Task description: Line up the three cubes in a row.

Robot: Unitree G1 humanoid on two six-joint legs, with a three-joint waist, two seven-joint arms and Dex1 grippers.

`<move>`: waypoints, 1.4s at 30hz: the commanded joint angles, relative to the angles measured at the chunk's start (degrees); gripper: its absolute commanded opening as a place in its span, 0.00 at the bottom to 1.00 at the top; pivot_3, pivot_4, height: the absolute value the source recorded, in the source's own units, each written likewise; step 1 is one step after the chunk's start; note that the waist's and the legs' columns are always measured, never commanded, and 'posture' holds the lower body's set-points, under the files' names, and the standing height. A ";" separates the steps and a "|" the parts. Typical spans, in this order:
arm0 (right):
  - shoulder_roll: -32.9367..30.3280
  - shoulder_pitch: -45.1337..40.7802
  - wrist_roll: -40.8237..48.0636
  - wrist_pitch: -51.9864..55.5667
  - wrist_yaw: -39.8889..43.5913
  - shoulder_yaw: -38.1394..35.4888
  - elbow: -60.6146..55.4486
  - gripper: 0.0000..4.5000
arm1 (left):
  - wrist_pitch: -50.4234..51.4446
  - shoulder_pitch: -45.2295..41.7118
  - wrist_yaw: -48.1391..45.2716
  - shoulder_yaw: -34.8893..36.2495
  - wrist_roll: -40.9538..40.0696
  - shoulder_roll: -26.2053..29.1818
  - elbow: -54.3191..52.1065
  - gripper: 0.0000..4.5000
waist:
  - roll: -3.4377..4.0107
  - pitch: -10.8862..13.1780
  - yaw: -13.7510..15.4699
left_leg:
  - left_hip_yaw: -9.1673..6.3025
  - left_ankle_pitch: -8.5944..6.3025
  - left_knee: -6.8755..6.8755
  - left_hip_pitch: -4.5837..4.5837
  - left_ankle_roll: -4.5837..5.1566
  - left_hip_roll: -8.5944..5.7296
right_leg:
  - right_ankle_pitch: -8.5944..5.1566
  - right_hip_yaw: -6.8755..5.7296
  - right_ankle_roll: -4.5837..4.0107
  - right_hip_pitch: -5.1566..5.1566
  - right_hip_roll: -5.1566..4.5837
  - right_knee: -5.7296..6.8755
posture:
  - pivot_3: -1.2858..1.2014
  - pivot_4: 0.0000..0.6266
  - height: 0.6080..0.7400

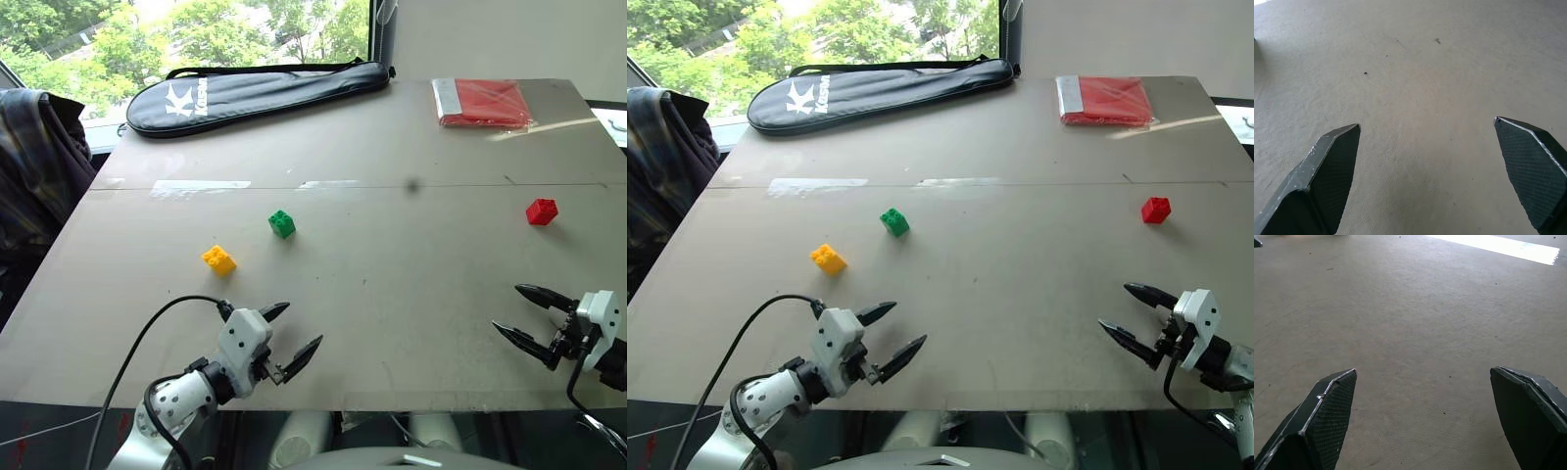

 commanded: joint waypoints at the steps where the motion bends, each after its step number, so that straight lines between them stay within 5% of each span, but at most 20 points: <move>1: -0.18 0.68 1.28 0.33 0.13 -1.27 -1.68 1.00 | -0.40 -1.32 0.53 0.46 -0.32 -0.09 -2.09 0.99 | 0.00 0.00 -0.01 | 0.01 0.00 0.00 0.01 0.00 0.00 | 0.00 0.01 0.00 0.00 0.00 0.01 | 0.52 0.24 0.94; 7: 0.52 -0.43 1.80 1.24 -3.51 -2.88 -1.86 1.00 | 0.01 -5.31 -1.50 1.19 -1.64 1.10 -0.42 0.99 | 0.00 0.00 -0.07 | 0.09 0.00 0.01 0.06 0.00 0.02 | 0.03 0.07 -0.02 0.00 0.02 0.02 | 0.52 0.24 0.94; 18: -0.36 -18.64 -5.10 17.77 -33.79 -5.45 1.44 1.00 | 9.71 -21.56 -9.04 1.57 -13.38 6.62 -2.86 0.99 | -0.01 0.01 -0.19 | 0.33 0.08 0.13 0.05 -0.12 0.12 | 0.19 0.29 -0.05 -0.13 0.19 0.14 | 0.52 0.24 0.94; 28: 1.04 -39.26 -10.12 22.29 -39.97 -1.01 19.26 1.00 | 22.62 -36.74 -12.04 3.87 -26.65 12.93 -6.44 0.99 | -0.02 0.01 -0.75 | 0.64 0.17 0.22 -0.35 -0.27 0.15 | 0.25 0.56 -0.06 -0.63 0.22 0.27 | 0.52 0.24 0.94; 35: 2.34 -44.59 -12.39 21.12 -42.51 0.00 25.91 1.00 | 24.56 -40.90 -10.82 2.18 -27.10 12.90 -6.48 0.99 | -0.02 0.01 -1.67 | 0.70 0.18 0.40 -0.89 -0.28 0.14 | 0.32 0.57 -0.02 -1.09 0.21 0.30 | 0.52 0.24 0.94; 38: 2.45 -44.76 -12.71 20.02 -42.50 -0.12 26.51 0.80 | 24.90 -41.69 -10.17 1.49 -26.96 12.31 -6.32 1.00 | -0.02 0.01 -1.72 | 0.70 0.18 0.40 -0.89 -0.28 0.14 | 0.34 0.57 -0.02 -1.09 0.22 0.32 | 0.52 0.24 0.94; 42: 2.44 -44.34 -13.24 19.02 -41.99 0.18 27.01 0.38 | 25.19 -41.91 -9.57 0.58 -26.76 11.41 -6.03 1.00 | -0.01 0.01 -1.81 | 0.77 0.18 0.46 -0.87 -0.27 0.14 | 0.43 0.65 0.00 -1.09 0.25 0.35 | 0.52 0.24 0.94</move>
